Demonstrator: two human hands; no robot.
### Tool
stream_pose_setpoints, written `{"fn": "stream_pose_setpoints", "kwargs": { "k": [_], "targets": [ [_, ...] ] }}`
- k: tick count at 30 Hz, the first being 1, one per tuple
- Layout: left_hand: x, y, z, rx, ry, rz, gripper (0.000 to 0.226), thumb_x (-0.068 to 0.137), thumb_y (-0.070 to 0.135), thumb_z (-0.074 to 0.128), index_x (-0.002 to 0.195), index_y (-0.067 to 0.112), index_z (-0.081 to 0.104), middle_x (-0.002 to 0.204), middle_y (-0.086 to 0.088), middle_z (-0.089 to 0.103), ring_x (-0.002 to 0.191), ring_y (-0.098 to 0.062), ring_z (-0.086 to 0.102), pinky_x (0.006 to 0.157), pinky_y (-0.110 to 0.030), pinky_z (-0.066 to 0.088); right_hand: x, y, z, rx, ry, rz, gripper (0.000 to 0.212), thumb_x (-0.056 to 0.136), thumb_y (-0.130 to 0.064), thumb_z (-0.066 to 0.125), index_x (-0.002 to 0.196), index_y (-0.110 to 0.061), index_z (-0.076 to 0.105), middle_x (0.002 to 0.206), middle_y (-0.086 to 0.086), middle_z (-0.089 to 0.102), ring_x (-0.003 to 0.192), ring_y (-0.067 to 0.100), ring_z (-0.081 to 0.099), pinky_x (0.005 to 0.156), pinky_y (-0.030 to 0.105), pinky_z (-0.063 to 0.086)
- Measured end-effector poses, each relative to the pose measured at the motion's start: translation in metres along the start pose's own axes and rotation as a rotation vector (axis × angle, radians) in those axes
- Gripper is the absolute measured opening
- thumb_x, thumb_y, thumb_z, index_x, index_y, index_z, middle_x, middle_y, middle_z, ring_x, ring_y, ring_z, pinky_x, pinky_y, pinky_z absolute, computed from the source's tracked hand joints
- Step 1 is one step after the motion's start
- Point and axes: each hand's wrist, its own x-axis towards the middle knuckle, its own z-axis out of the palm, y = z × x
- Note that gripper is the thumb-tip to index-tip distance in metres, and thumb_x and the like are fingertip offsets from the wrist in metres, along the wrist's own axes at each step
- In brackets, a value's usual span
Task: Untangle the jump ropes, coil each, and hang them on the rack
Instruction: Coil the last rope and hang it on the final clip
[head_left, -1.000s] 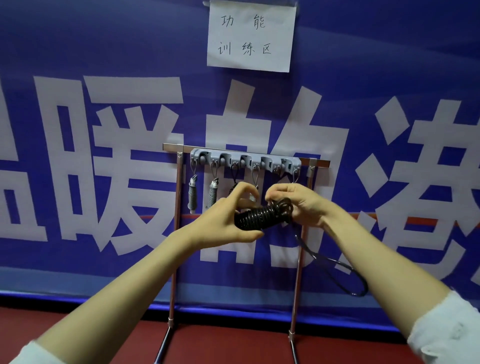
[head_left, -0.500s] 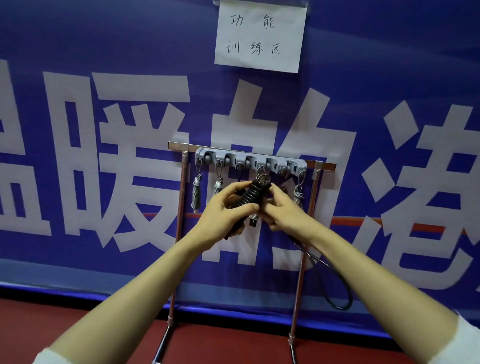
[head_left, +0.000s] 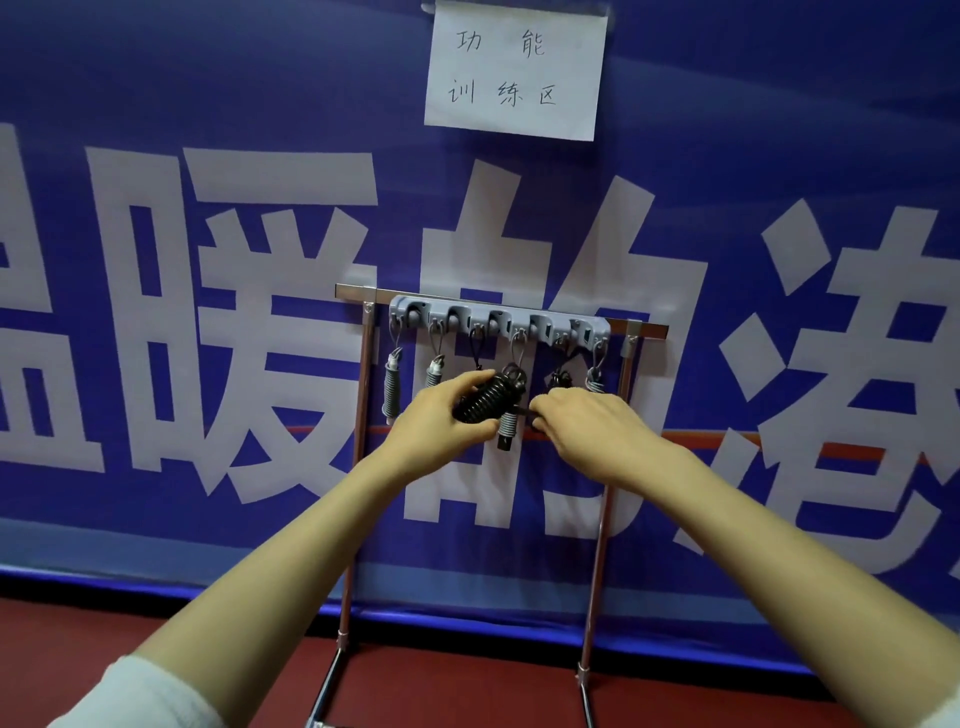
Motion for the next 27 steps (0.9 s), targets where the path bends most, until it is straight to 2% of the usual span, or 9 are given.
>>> {"fn": "stream_pose_setpoints", "kwargs": {
  "k": [4, 7, 11, 13, 15, 17, 20, 24, 27],
  "targets": [
    [0.001, 0.009, 0.0, 0.324, -0.103, 0.017, 0.061, 0.081, 0.032, 0.067, 0.138, 0.04, 0.047, 0.121, 0.012, 0.063, 0.102, -0.014, 0.059, 0.081, -0.033, 0.049, 0.0, -0.009, -0.009, -0.132, 0.021, -0.128, 0.028, 0.103, -0.032, 0.038, 0.116, -0.015, 0.056, 0.113, 0.002, 0.06, 0.105, 0.023, 0.057, 0.071, 0.035, 0.041],
    [-0.004, 0.016, 0.001, 0.388, -0.246, 0.11, 0.051, 0.08, 0.031, 0.068, 0.128, 0.042, 0.054, 0.108, 0.011, 0.066, 0.087, -0.012, 0.057, 0.072, -0.031, 0.048, 0.001, -0.003, -0.024, 0.024, -0.036, -0.179, 0.028, 0.1, -0.037, 0.045, 0.109, -0.019, 0.064, 0.1, -0.002, 0.063, 0.095, 0.018, 0.059, 0.071, 0.034, 0.043],
    [-0.008, 0.024, -0.006, 0.191, -0.422, 0.214, 0.03, 0.08, 0.021, 0.07, 0.103, 0.037, 0.06, 0.083, 0.001, 0.065, 0.065, -0.018, 0.056, 0.063, -0.038, 0.052, 0.002, 0.017, -0.036, 0.616, -0.134, -0.181, 0.018, 0.091, -0.033, 0.065, 0.093, -0.018, 0.075, 0.082, -0.002, 0.069, 0.072, 0.012, 0.061, 0.069, 0.031, 0.052],
    [-0.011, 0.03, -0.008, 0.148, -0.44, 0.253, 0.032, 0.079, 0.017, 0.072, 0.101, 0.036, 0.059, 0.076, 0.002, 0.063, 0.061, -0.017, 0.056, 0.058, -0.03, 0.05, 0.002, 0.02, -0.034, 0.876, -0.174, -0.142, 0.017, 0.089, -0.026, 0.068, 0.09, -0.01, 0.074, 0.08, 0.013, 0.069, 0.067, 0.024, 0.061, 0.063, 0.03, 0.052],
    [-0.015, 0.033, -0.009, 0.145, -0.411, 0.284, 0.033, 0.078, 0.016, 0.075, 0.099, 0.033, 0.055, 0.072, 0.01, 0.059, 0.059, -0.005, 0.052, 0.058, -0.019, 0.044, 0.003, 0.022, -0.032, 1.024, -0.214, -0.144, 0.017, 0.087, -0.019, 0.069, 0.089, -0.002, 0.071, 0.081, 0.022, 0.066, 0.067, 0.023, 0.057, 0.062, 0.029, 0.047],
    [-0.02, 0.036, -0.01, 0.112, -0.39, 0.29, 0.042, 0.076, 0.017, 0.078, 0.096, 0.035, 0.045, 0.071, 0.016, 0.057, 0.06, -0.002, 0.052, 0.059, -0.015, 0.04, 0.003, 0.022, -0.028, 1.13, -0.232, -0.159, 0.01, 0.085, -0.012, 0.071, 0.085, -0.005, 0.065, 0.076, 0.015, 0.062, 0.069, 0.017, 0.056, 0.063, 0.024, 0.046],
    [-0.024, 0.04, -0.01, 0.081, -0.397, 0.294, 0.051, 0.075, 0.024, 0.08, 0.101, 0.025, 0.036, 0.077, 0.012, 0.059, 0.066, -0.01, 0.053, 0.064, -0.03, 0.048, 0.006, 0.023, -0.022, 1.311, -0.299, -0.128, 0.034, 0.078, -0.004, 0.076, 0.082, -0.014, 0.044, 0.067, 0.005, 0.054, 0.06, 0.012, 0.045, 0.054, 0.019, 0.037],
    [-0.029, 0.05, -0.017, -0.057, -0.385, 0.299, 0.055, 0.076, 0.019, 0.081, 0.099, 0.03, 0.032, 0.091, 0.006, 0.065, 0.075, -0.002, 0.063, 0.068, -0.019, 0.048, 0.01, 0.027, -0.015, 1.482, -0.366, -0.106, 0.033, 0.07, -0.021, 0.078, 0.078, -0.017, 0.046, 0.07, 0.002, 0.051, 0.063, 0.013, 0.047, 0.06, 0.023, 0.041],
    [-0.035, 0.057, -0.019, -0.242, -0.38, 0.249, 0.052, 0.079, 0.009, 0.078, 0.101, 0.021, 0.033, 0.09, -0.001, 0.066, 0.057, -0.011, 0.06, 0.053, -0.026, 0.05, 0.012, 0.023, -0.006, 1.657, -0.415, -0.117, 0.034, 0.07, -0.032, 0.08, 0.08, -0.015, 0.053, 0.073, -0.002, 0.056, 0.068, 0.013, 0.05, 0.065, 0.025, 0.045]
  ]
}}
